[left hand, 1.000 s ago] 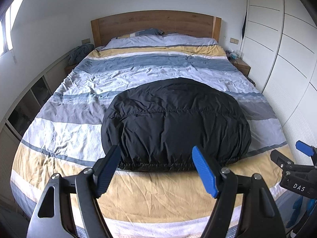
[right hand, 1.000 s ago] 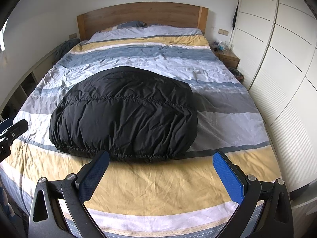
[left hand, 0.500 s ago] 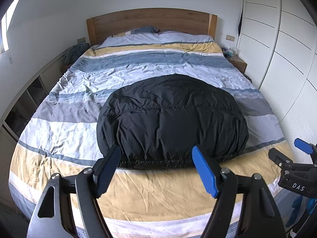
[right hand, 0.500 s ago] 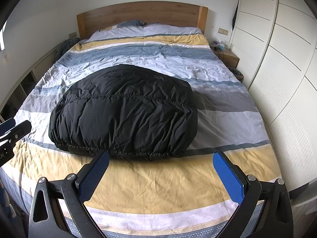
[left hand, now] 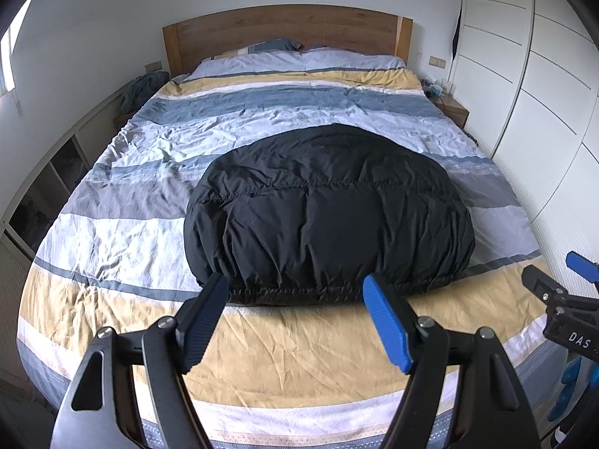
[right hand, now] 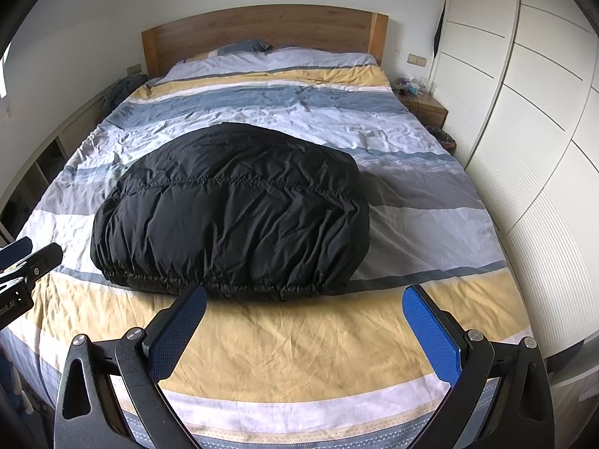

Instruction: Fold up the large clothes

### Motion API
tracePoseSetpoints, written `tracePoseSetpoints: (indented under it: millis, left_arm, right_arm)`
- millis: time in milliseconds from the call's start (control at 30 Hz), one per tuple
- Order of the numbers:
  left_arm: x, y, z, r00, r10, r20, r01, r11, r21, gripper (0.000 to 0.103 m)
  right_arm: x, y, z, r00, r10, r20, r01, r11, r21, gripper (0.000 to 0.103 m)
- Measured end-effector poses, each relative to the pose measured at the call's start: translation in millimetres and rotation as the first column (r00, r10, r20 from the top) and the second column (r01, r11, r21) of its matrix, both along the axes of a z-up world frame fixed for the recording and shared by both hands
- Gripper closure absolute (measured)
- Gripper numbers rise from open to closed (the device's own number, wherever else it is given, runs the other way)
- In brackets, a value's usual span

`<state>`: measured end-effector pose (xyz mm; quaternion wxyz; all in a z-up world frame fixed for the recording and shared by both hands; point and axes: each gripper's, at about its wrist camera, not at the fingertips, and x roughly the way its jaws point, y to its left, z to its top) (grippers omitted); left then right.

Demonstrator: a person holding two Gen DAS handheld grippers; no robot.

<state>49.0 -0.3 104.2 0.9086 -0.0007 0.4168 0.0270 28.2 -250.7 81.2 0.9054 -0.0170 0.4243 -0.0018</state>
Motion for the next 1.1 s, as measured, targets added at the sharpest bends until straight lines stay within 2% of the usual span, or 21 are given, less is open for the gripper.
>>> tracePoseSetpoints:
  millis: [333,600,1100]
  left_arm:
    - [1,-7,-6,1.000,-0.023,-0.013,0.023,1.000,0.011,0.029]
    - [5,-3,-8,1.000,0.002,-0.023,-0.002,1.000,0.003,0.029]
    - [7,-11,-4,1.000,-0.019,-0.010,0.019,1.000,0.024,0.029]
  right_arm:
    - [-1,-2,-5,1.000,-0.011,-0.012,0.011,1.000,0.013,0.000]
    - [3,3,-8,1.000,0.006,-0.017,-0.006,1.000,0.002,0.000]
    - [5,3,-4,1.000,0.003,0.002,-0.003,1.000,-0.002,0.000]
